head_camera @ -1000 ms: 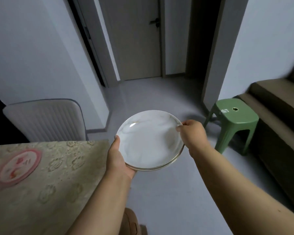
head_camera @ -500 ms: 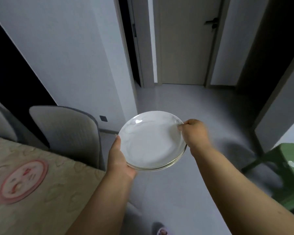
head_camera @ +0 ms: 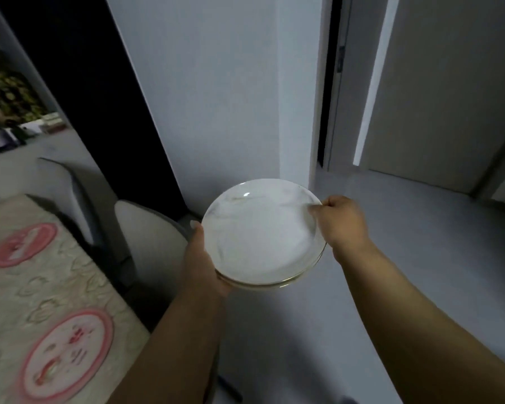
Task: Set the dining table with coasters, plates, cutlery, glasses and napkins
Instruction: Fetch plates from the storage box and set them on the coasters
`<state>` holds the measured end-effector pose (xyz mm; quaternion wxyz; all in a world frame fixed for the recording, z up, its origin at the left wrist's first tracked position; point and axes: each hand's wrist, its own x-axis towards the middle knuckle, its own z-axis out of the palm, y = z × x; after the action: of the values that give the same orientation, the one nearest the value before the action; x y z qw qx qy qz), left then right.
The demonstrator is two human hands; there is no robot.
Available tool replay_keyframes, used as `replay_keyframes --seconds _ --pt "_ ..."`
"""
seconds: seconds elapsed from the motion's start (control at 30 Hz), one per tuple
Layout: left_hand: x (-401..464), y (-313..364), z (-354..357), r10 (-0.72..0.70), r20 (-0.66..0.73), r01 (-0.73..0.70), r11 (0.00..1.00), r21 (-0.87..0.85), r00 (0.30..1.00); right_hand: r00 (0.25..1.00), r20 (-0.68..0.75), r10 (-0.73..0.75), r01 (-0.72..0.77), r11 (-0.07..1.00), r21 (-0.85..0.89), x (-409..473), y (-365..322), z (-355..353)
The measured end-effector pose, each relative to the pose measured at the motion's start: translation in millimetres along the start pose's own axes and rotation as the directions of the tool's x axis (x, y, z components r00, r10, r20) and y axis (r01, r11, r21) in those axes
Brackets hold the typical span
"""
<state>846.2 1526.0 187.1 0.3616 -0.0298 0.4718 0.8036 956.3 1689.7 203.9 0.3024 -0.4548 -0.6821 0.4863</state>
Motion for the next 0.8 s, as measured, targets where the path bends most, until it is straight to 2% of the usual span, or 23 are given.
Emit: replay_keyframes --seconds 0.1,0.2,0.37,0.47,0.57,0.67,0.73,0.8 --pt "37.4 26.2 -2.6 0.073 -0.080 -0.080 0.993 -0.089 0.994 0.991 0.113 -0.067 0.068 0.998 -0.010 49.3 -21.7 44.2" --pt "74.0 52.9 -3.1 0.154 -0.167 -0.181 0.970 -0.163 0.974 0.948 0.261 -0.181 0.201 0.978 -0.052 98.8 -41.9 91.1" --pt "127.7 91.5 -2.7 0.290 -0.358 -0.386 0.892 -0.235 0.887 0.769 0.488 -0.412 0.531 0.837 -0.130 173.3 -84.6 178.2" --pt "146.3 106.0 -10.2 0.342 -0.473 -0.481 0.851 -0.210 0.812 0.661 0.562 -0.498 0.666 0.734 -0.132 196.3 -112.5 225.0" --pt "153.5 120.0 -24.8 0.403 -0.552 -0.571 0.803 -0.169 0.730 0.568 0.612 -0.551 0.733 0.677 -0.071 200.6 -131.4 268.4" --pt "152.2 133.9 -43.8 0.433 -0.653 -0.634 0.767 -0.096 0.622 0.471 0.674 -0.569 0.765 0.644 0.010 187.9 -146.1 308.4" --pt "147.1 139.3 -62.9 0.473 -0.715 -0.705 0.708 -0.040 0.516 0.414 0.712 -0.568 0.756 0.650 0.079 173.5 -155.2 332.5" --pt "140.4 143.2 -82.6 0.459 -0.756 -0.738 0.673 -0.046 0.466 0.345 0.762 -0.549 0.730 0.667 0.150 156.6 -161.8 357.0"
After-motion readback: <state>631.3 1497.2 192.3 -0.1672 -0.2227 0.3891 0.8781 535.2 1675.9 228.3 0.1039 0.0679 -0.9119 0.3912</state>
